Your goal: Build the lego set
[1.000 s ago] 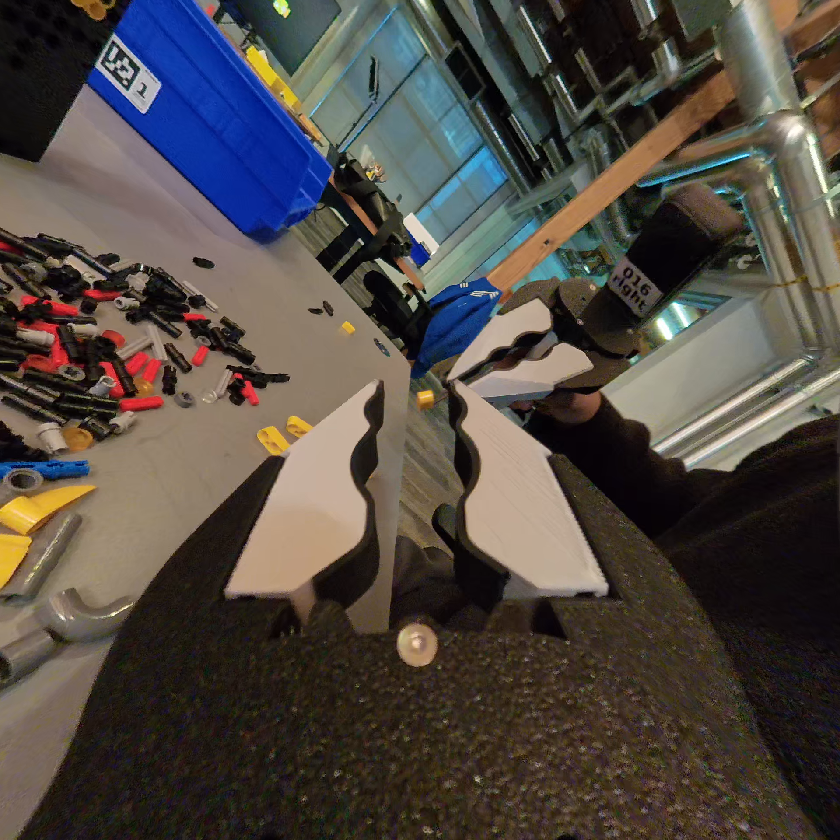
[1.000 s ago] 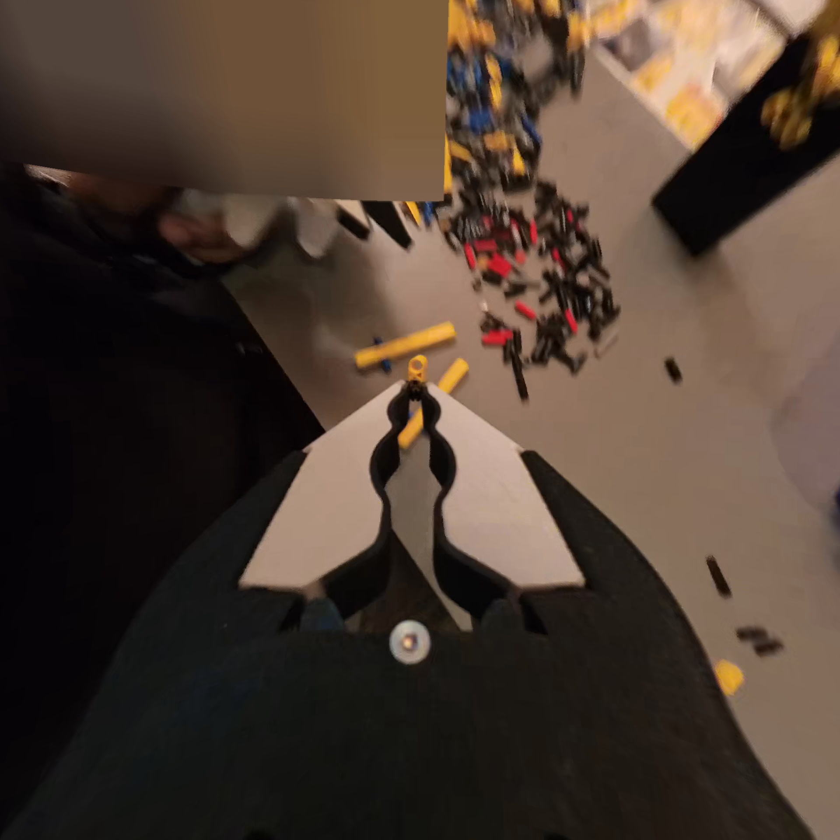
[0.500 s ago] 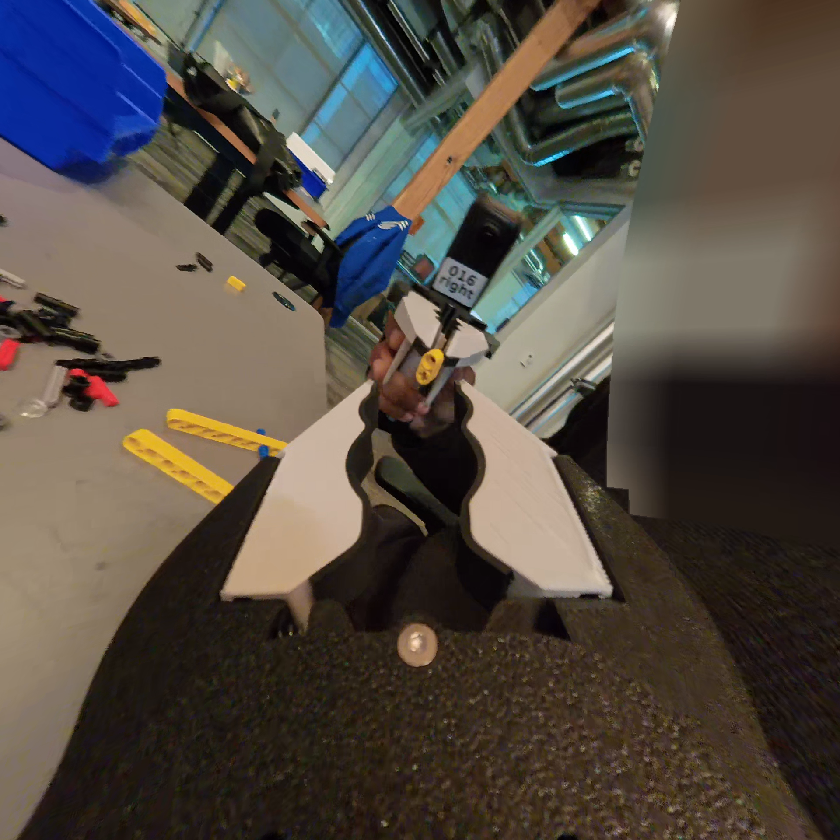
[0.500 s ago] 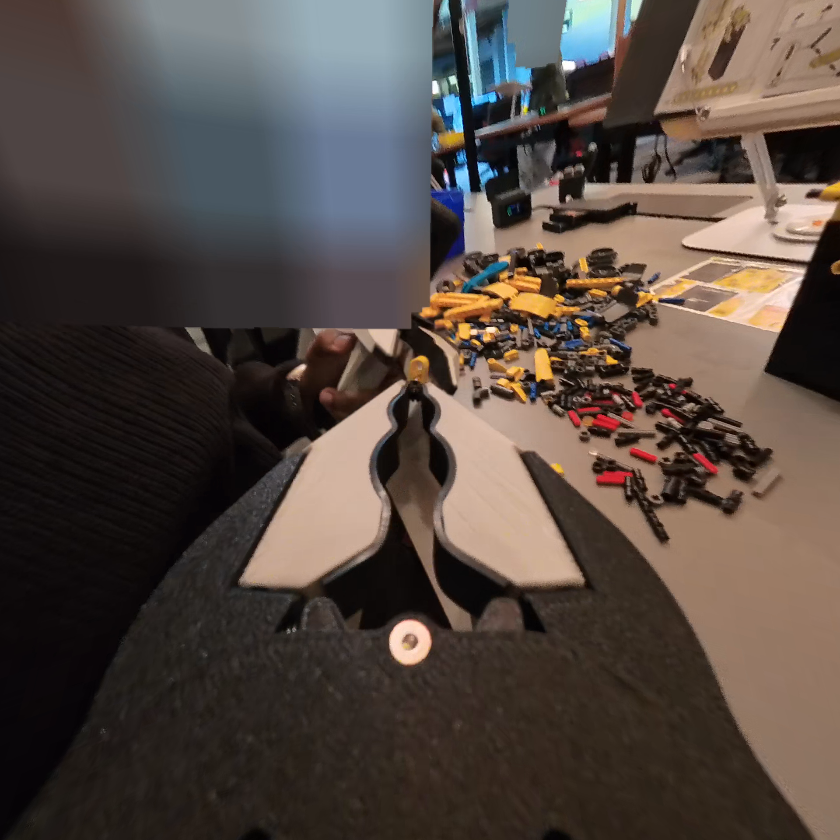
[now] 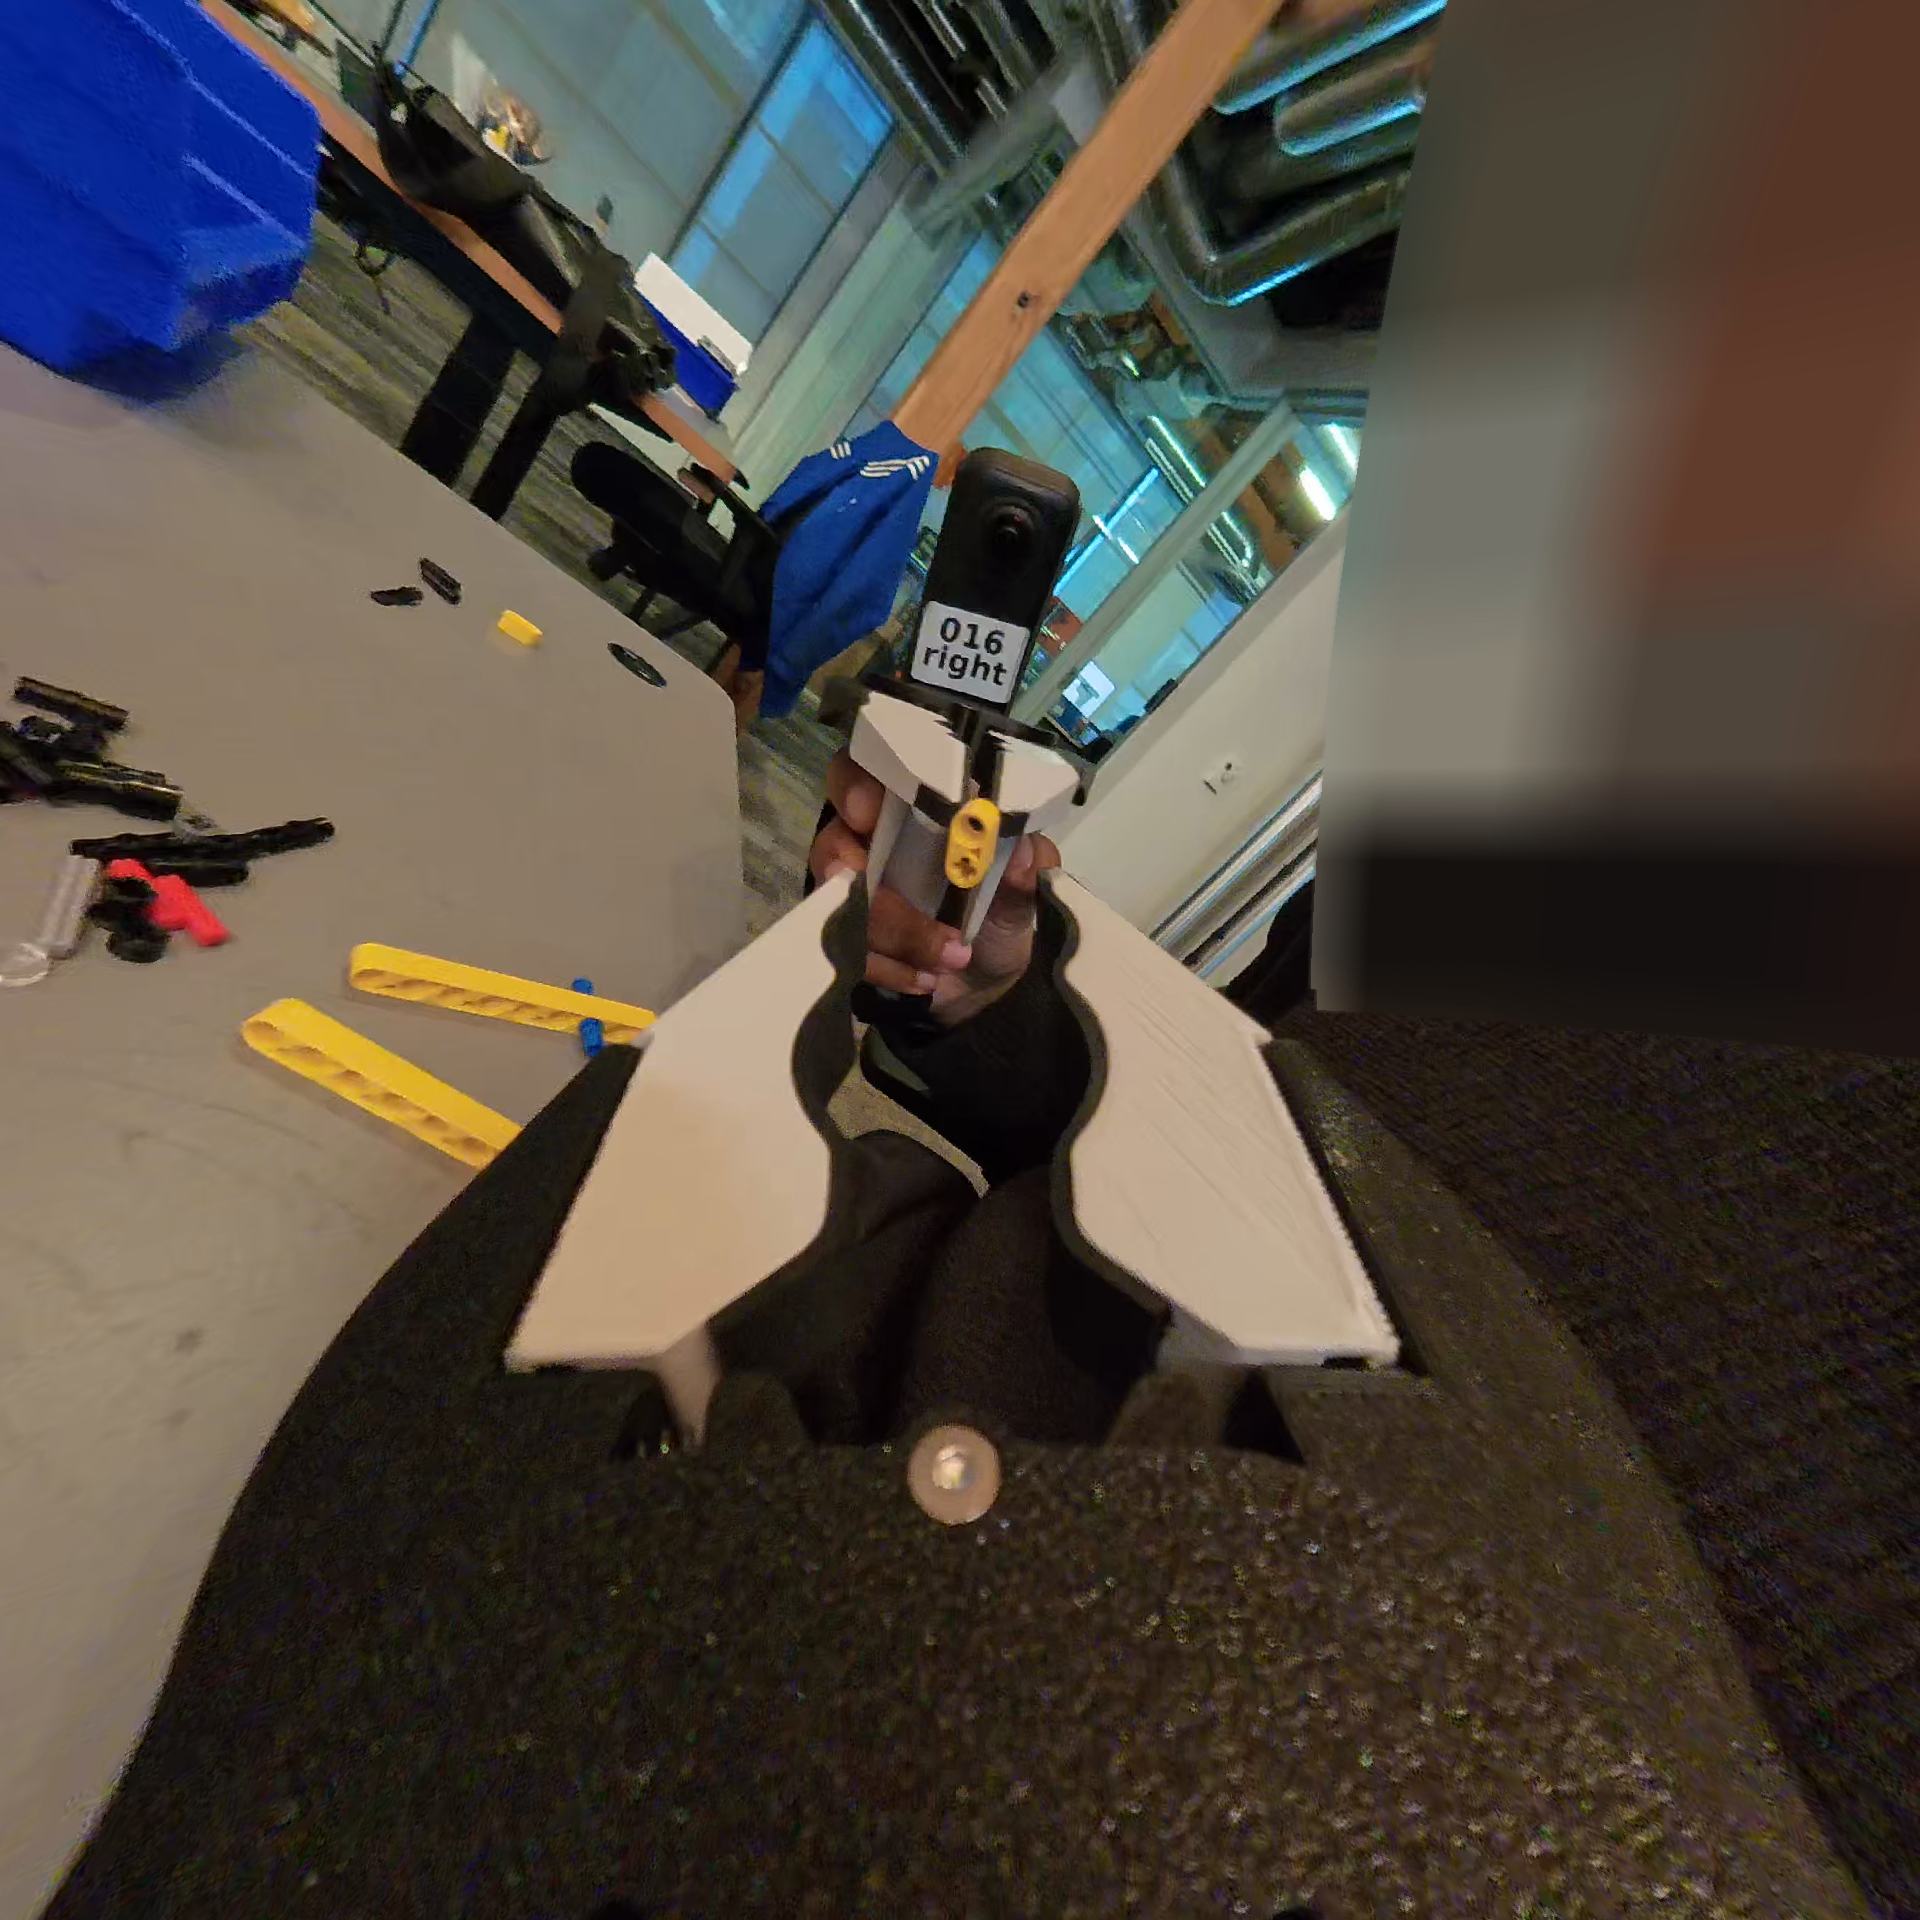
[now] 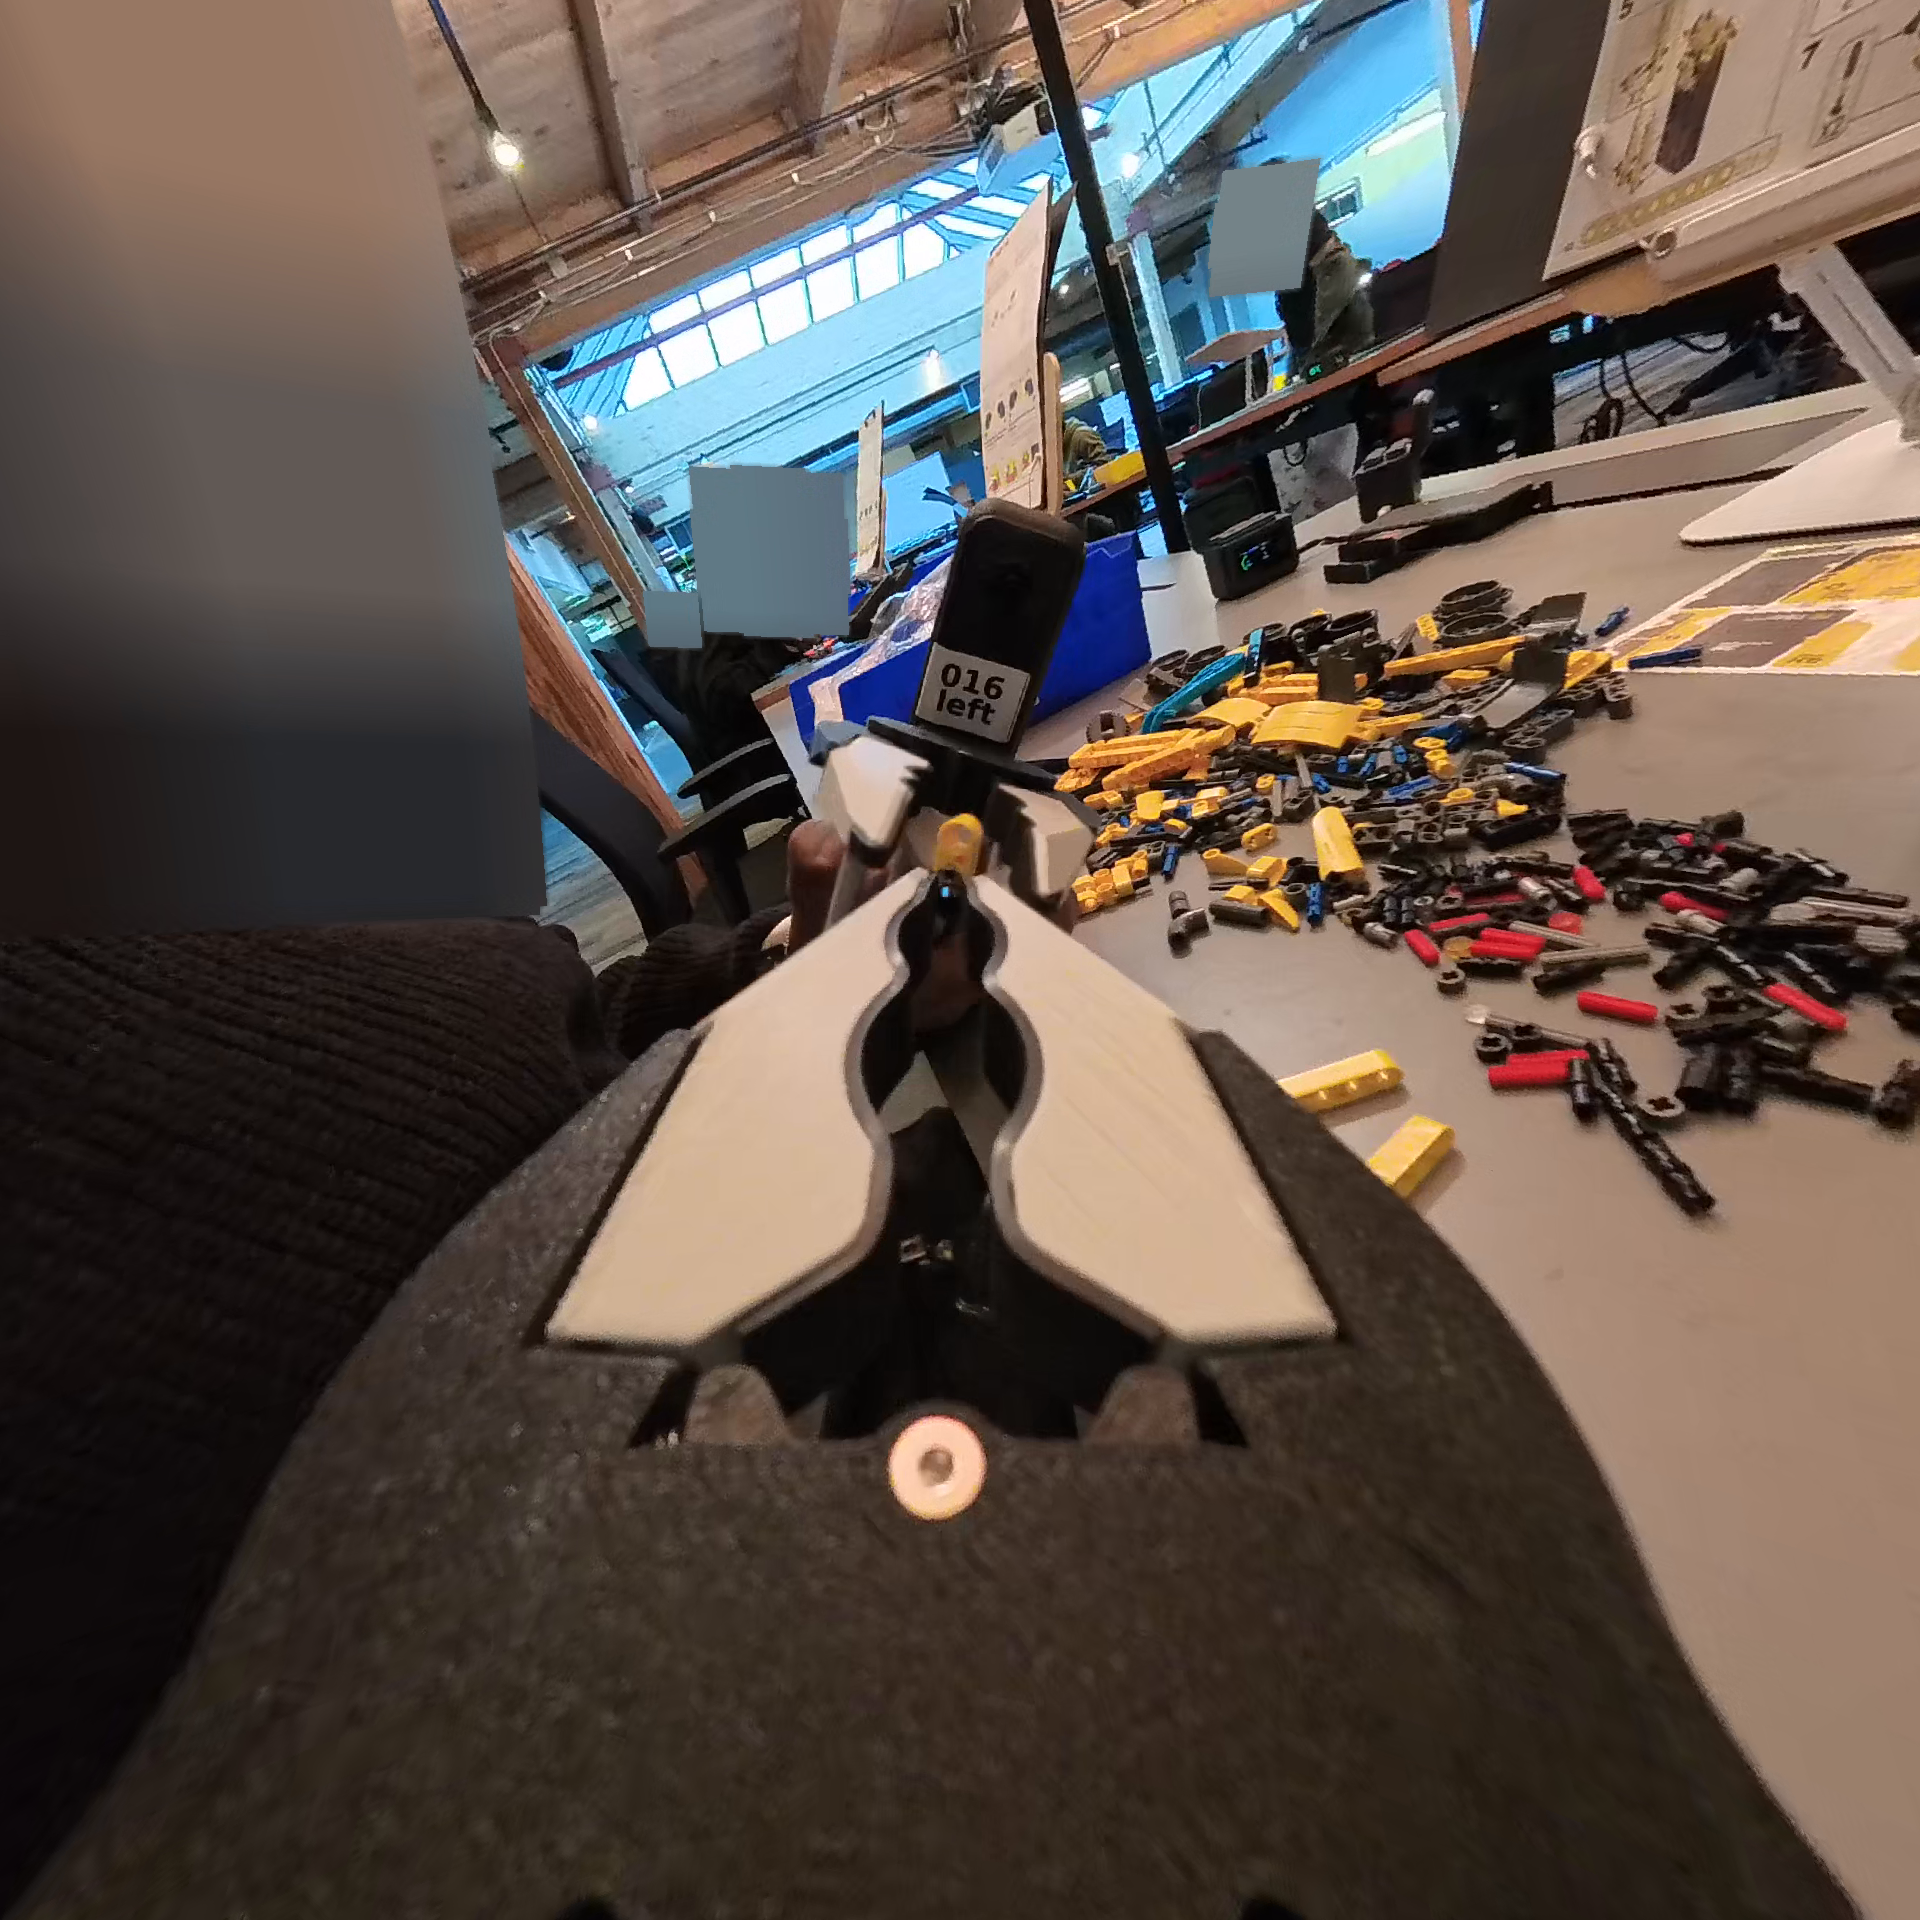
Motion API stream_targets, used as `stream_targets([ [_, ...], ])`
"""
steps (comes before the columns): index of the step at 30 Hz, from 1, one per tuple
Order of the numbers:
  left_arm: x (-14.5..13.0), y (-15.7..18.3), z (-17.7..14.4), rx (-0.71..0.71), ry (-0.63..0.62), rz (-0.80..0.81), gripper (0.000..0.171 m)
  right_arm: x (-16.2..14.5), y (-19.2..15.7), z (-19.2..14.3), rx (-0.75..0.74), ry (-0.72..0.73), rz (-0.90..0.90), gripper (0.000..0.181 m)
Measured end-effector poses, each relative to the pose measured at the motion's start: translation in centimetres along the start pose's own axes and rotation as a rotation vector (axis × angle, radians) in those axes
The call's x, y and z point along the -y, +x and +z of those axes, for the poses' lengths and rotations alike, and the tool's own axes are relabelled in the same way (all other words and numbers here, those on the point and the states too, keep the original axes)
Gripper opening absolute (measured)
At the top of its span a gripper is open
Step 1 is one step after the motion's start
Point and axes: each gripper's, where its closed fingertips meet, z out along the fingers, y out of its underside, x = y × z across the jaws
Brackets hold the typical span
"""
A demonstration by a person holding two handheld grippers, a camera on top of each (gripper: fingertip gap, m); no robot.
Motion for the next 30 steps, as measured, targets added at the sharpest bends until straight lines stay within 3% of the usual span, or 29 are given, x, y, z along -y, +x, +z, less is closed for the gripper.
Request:
stream_targets([
  [9,-0.1,0.2,0.0,-0.006,-0.006,0.003,0.009,-0.4,0.1,0.5,0.001,-0.020,-0.001,0.004],
  [25,0.7,-0.7,-0.2,0.124,0.036,0.115,0.006,-0.3,1.1,0.8,-0.153,0.001,-0.075,0.003],
  [30,0.7,-0.7,-0.3,0.122,0.038,0.106,0.006,-0.3,1.1,0.9,-0.138,0.023,-0.043,0.003],
])
